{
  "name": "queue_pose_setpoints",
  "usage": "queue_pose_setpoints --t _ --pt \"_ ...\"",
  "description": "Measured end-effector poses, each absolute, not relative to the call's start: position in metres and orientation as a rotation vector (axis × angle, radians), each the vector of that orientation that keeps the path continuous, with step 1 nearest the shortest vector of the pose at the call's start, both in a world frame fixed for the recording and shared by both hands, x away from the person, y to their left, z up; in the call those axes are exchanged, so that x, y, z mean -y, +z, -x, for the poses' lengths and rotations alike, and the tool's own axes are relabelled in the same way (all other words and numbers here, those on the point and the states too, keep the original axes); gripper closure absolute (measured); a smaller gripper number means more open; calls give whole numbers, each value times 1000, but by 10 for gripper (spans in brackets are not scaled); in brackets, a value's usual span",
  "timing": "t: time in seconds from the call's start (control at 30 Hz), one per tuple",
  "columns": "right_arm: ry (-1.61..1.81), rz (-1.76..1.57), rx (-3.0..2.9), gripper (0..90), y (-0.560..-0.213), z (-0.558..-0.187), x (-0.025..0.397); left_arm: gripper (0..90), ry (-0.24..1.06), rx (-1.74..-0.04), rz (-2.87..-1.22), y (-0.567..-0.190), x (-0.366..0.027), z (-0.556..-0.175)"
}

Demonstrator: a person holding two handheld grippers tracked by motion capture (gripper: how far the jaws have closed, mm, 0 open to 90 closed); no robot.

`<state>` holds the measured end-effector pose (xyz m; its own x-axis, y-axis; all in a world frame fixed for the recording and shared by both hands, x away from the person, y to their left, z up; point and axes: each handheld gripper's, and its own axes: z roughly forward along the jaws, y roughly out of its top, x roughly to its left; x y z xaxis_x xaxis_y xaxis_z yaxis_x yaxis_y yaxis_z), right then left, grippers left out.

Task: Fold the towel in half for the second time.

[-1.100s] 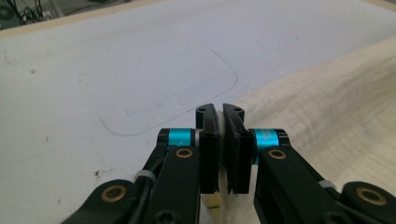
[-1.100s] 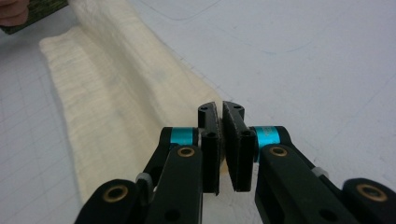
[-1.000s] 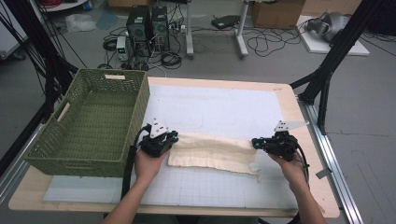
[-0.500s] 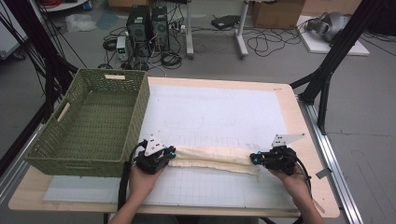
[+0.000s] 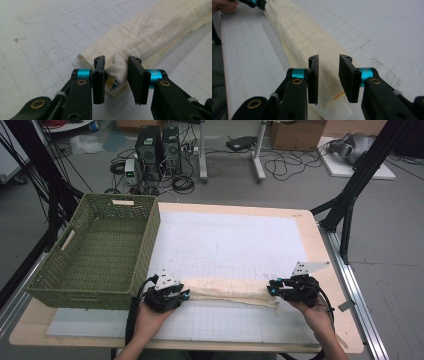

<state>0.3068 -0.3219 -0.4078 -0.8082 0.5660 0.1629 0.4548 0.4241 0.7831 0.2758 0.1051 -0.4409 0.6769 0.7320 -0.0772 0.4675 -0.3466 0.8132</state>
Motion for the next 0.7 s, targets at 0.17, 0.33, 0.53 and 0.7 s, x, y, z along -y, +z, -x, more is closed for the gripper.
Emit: queue_pose_setpoints --t 0.17,0.33,0.53,0.7 --pt "1299 -887 -2595 701 -412 -312 305 625 371 -911 -1992 -436 -105 -273" --pt "1219 -877 -2684 795 -428 -309 297 617 374 -892 -1959 -424 -106 -273" --pt "1193 -870 -2718 813 -435 -303 296 669 359 -889 -1912 -412 -103 -279" --pt "1191 -874 -2711 812 -438 -301 297 698 351 -885 -1868 -403 -101 -282"
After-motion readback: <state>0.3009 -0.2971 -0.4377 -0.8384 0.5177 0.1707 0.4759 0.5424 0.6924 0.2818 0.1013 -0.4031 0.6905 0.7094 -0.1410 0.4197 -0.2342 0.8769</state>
